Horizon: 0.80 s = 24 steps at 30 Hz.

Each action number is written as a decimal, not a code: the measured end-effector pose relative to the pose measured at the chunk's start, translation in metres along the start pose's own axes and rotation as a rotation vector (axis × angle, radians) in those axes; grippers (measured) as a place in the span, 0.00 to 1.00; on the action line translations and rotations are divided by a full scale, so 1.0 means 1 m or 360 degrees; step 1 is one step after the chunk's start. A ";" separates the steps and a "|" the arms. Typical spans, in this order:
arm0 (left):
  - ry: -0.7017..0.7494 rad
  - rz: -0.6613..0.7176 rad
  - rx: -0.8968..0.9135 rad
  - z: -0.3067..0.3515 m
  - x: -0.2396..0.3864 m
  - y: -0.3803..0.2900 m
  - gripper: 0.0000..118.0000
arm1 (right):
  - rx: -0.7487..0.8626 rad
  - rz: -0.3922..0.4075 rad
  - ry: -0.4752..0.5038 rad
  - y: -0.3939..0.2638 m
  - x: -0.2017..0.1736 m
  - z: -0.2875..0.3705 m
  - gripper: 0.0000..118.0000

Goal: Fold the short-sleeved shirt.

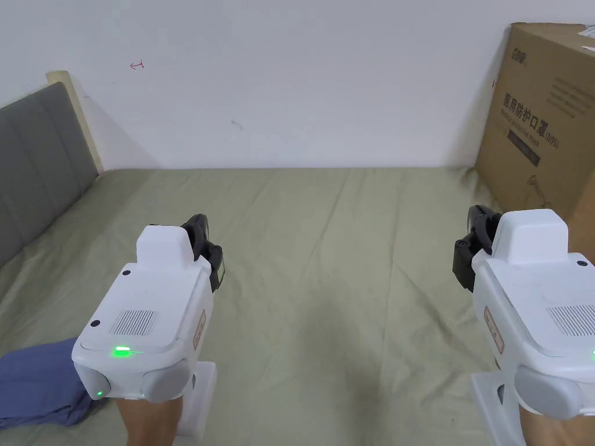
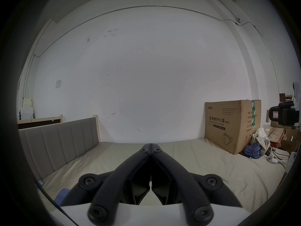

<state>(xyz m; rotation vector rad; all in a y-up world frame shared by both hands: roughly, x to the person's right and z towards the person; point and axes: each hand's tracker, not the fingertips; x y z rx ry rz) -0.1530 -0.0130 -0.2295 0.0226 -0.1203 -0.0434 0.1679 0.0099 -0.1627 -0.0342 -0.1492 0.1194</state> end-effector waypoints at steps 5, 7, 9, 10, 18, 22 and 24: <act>0.0002 -0.0003 -0.0003 0.000 0.000 -0.001 0.00 | -0.0002 0.0005 0.0002 0.000 -0.001 0.000 0.00; 0.0005 -0.0006 -0.0006 0.001 0.000 -0.001 0.00 | -0.0003 0.0008 -0.0002 0.000 -0.001 0.000 0.00; 0.0010 -0.0005 -0.0006 0.001 0.000 -0.001 0.00 | -0.0005 0.0006 0.0001 0.000 -0.001 0.000 0.00; 0.0017 -0.0004 -0.0006 0.001 0.000 -0.001 0.00 | -0.0010 0.0007 0.0002 0.000 -0.001 0.000 0.00; 0.0073 0.0069 0.0007 0.001 -0.006 -0.002 0.84 | -0.0043 -0.0044 0.0011 -0.004 0.000 -0.001 0.83; 0.0091 0.0094 0.0051 0.005 -0.009 0.000 1.00 | -0.0035 -0.0027 -0.0013 -0.006 -0.001 0.000 0.92; 0.0062 0.0101 0.0044 0.005 -0.010 0.001 1.00 | -0.0033 -0.0046 -0.0010 -0.006 0.000 0.000 0.97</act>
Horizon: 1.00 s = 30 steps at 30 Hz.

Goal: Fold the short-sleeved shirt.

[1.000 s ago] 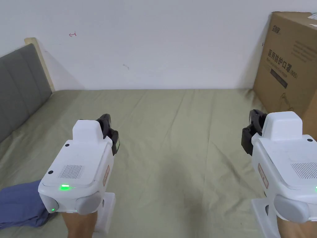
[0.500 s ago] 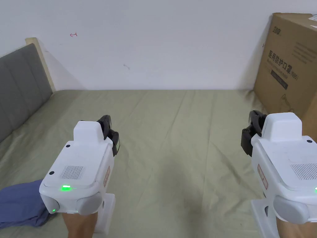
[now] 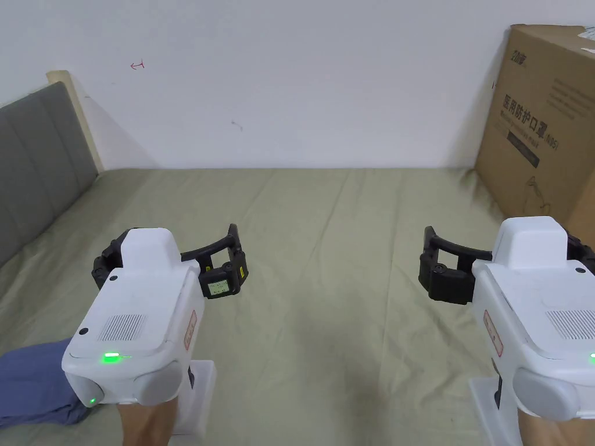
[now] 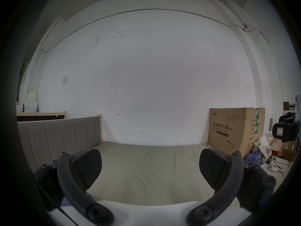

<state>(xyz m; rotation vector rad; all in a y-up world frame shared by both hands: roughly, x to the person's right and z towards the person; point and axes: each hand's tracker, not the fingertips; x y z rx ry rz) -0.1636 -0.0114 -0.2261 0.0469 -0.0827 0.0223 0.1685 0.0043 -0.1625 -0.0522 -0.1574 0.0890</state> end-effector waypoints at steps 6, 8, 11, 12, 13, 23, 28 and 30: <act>0.0017 -0.0046 0.0001 0.002 0.003 -0.001 1.00 | 0.0015 -0.0004 -0.0009 0.000 0.000 0.001 1.00; 0.0013 -0.0053 0.0000 0.002 0.004 -0.003 1.00 | 0.0015 -0.0004 -0.0004 0.001 0.000 0.002 1.00; 0.0012 -0.0061 -0.0001 0.002 0.005 -0.004 1.00 | 0.0014 0.0000 -0.0005 0.001 0.000 0.002 1.00; 0.0012 -0.0062 0.0000 0.003 0.006 -0.004 1.00 | 0.0015 0.0001 -0.0004 0.001 0.000 0.002 1.00; 0.0013 -0.0062 0.0001 0.003 0.006 -0.003 1.00 | 0.0017 0.0002 -0.0003 0.001 0.000 0.002 1.00; 0.0017 -0.0075 0.0002 0.003 0.006 -0.004 1.00 | 0.0014 0.0005 -0.0005 0.001 -0.002 0.001 1.00; 0.0020 -0.0081 -0.0002 0.002 0.006 -0.004 1.00 | 0.0016 0.0005 -0.0007 0.001 -0.002 0.001 1.00; 0.0022 -0.0088 -0.0002 0.002 0.006 -0.005 1.00 | 0.0014 0.0005 -0.0009 0.001 -0.003 0.001 1.00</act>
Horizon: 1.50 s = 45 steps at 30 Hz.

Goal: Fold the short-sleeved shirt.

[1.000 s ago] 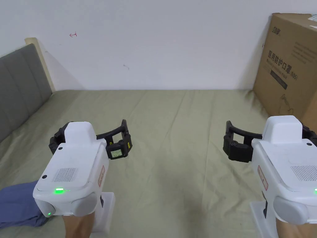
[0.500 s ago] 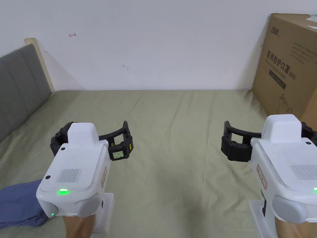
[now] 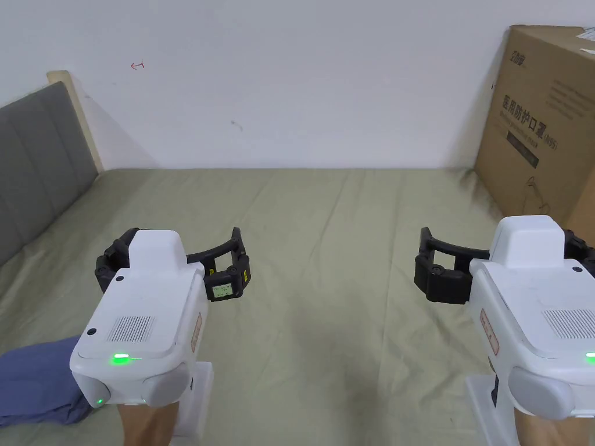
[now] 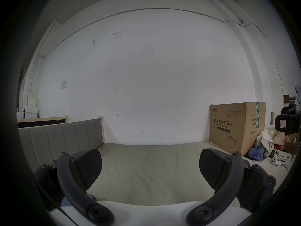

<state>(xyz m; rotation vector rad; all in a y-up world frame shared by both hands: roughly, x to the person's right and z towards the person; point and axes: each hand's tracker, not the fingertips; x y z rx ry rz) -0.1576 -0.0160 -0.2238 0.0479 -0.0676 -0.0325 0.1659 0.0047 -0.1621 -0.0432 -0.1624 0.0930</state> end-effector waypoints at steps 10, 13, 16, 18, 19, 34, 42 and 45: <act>0.0014 -0.0011 -0.0008 -0.002 0.000 -0.001 1.00 | -0.0001 0.0008 0.0001 0.001 -0.001 -0.002 1.00; 0.0014 -0.0010 -0.0006 -0.002 0.000 -0.001 1.00 | 0.0002 0.0013 0.0002 0.001 -0.001 -0.002 1.00; 0.0013 -0.0009 -0.0006 -0.002 0.000 -0.001 1.00 | 0.0005 0.0006 0.0002 0.001 -0.001 -0.002 1.00; 0.0013 -0.0013 -0.0005 -0.003 0.000 -0.001 1.00 | 0.0005 0.0007 0.0004 0.002 -0.001 -0.003 1.00; 0.0014 -0.0014 -0.0003 -0.003 0.000 -0.001 1.00 | 0.0006 0.0008 0.0003 0.002 -0.001 -0.003 1.00; 0.0015 -0.0023 0.0002 -0.002 0.000 0.000 1.00 | -0.0004 0.0003 0.0009 0.001 -0.001 -0.001 1.00; 0.0015 -0.0015 -0.0007 -0.002 0.000 -0.002 1.00 | -0.0121 -0.0096 -0.0071 0.007 -0.001 -0.003 1.00; 0.0012 -0.0006 -0.0006 -0.002 -0.001 -0.001 1.00 | -0.0262 -0.0301 -0.0121 0.011 0.002 -0.007 1.00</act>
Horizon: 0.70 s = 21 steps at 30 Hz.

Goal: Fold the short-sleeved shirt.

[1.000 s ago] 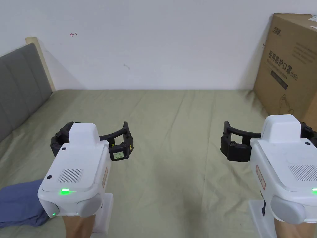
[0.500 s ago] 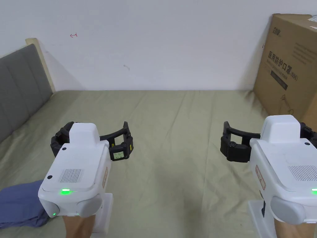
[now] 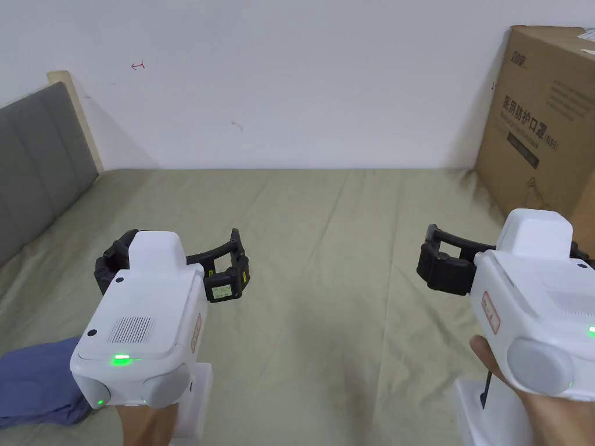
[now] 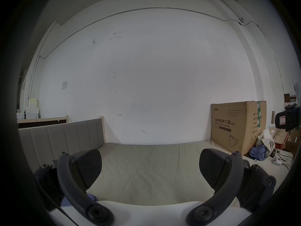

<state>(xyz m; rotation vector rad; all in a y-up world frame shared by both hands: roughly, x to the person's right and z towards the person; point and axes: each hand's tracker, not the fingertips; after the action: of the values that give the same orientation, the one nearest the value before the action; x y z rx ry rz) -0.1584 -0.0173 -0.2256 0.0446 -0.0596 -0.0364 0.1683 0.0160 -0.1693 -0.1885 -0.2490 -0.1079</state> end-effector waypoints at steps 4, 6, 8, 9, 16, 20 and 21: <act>-0.0004 0.0011 0.0015 0.002 -0.001 0.002 1.00 | -0.0304 -0.0145 -0.0090 0.013 0.001 -0.007 1.00; -0.0002 0.0011 0.0023 0.002 -0.001 0.004 1.00 | -0.0385 -0.0171 -0.0207 0.016 -0.002 -0.009 1.00; -0.0005 0.0015 0.0033 0.003 -0.002 0.005 1.00 | -0.0422 -0.0131 -0.0273 0.018 -0.005 -0.010 1.00; -0.0003 0.0015 0.0033 0.003 -0.002 0.006 1.00 | -0.0440 -0.0118 -0.0257 0.019 -0.006 -0.011 1.00; 0.0004 0.0026 0.0040 0.003 -0.004 0.006 1.00 | -0.0580 -0.0089 -0.0241 0.021 -0.015 -0.010 1.00; 0.0009 0.0019 0.0035 0.003 -0.005 0.006 1.00 | -0.0549 -0.0016 -0.0240 0.017 -0.020 -0.010 1.00; 0.0010 0.0019 0.0036 0.004 -0.005 0.005 1.00 | -0.0537 0.0008 -0.0233 0.016 -0.021 -0.010 1.00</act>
<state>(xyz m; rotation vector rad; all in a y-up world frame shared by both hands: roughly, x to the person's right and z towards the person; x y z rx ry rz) -0.1632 -0.0119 -0.2221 0.0669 -0.0539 -0.0239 0.1525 0.0310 -0.1873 -0.5336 -0.3758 -0.1308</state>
